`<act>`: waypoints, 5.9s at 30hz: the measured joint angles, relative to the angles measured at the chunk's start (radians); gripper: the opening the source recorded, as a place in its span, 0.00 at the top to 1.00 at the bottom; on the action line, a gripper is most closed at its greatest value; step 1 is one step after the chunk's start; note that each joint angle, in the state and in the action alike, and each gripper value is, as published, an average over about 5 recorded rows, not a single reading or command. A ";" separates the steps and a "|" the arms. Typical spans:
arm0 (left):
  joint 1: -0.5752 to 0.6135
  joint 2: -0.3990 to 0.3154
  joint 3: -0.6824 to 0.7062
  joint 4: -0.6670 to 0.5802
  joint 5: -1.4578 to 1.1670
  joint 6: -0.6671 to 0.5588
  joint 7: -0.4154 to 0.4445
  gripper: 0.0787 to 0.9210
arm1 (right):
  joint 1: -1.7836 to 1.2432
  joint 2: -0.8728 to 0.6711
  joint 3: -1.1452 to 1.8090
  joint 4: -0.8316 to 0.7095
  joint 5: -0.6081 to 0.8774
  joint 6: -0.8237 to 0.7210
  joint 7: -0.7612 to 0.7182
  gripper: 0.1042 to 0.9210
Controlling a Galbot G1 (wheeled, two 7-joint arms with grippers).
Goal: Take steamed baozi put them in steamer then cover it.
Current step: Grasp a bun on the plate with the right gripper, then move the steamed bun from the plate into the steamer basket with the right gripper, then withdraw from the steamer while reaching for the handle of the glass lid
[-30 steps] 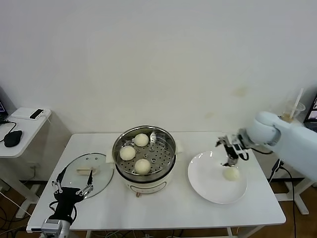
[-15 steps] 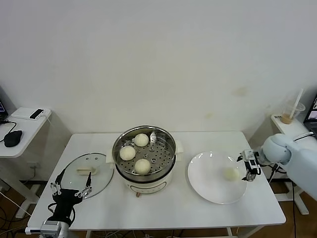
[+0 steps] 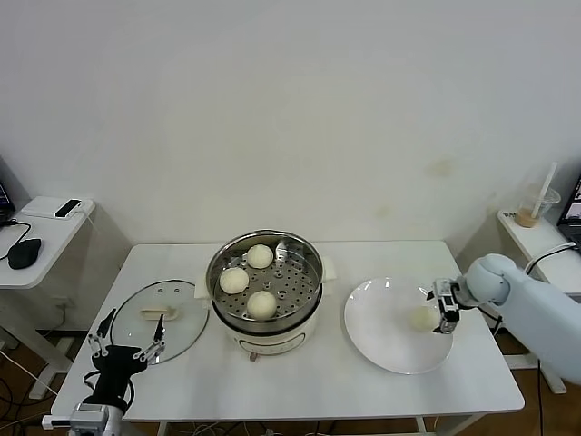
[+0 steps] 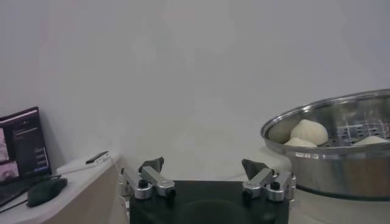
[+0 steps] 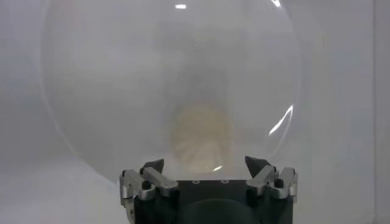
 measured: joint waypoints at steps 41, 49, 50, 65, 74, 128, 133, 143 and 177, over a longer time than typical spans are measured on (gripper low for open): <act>-0.017 0.007 0.010 -0.019 0.000 0.002 -0.003 0.12 | 0.449 -0.066 -0.293 0.217 0.297 -0.172 -0.030 0.33; -0.028 0.009 0.012 -0.005 0.000 0.003 -0.004 0.12 | 0.669 0.023 -0.444 0.270 0.471 -0.254 0.014 0.32; -0.029 0.009 0.012 -0.002 0.000 0.003 -0.004 0.12 | 0.688 0.041 -0.460 0.271 0.492 -0.264 0.021 0.32; -0.031 0.008 -0.012 0.024 0.002 -0.006 -0.004 0.12 | 0.770 0.343 -0.580 0.198 0.688 -0.378 0.144 0.32; -0.025 0.003 -0.019 0.013 0.000 -0.008 -0.004 0.12 | 0.729 0.477 -0.626 0.114 0.696 -0.406 0.176 0.31; -0.037 -0.017 -0.023 0.050 0.032 -0.061 -0.003 0.12 | 0.051 0.196 0.058 0.468 0.574 -0.159 0.643 0.12; -0.039 -0.031 -0.024 0.078 0.075 -0.089 0.009 0.12 | -0.268 0.227 0.384 0.512 0.515 0.001 0.702 0.12; -0.068 -0.005 -0.039 0.168 0.325 -0.130 0.020 0.12 | -0.798 0.396 0.952 0.601 0.450 0.249 0.766 0.12; -0.482 0.222 0.169 0.746 1.099 -0.146 0.019 0.12 | -1.408 0.677 1.387 0.724 0.409 0.412 0.895 0.12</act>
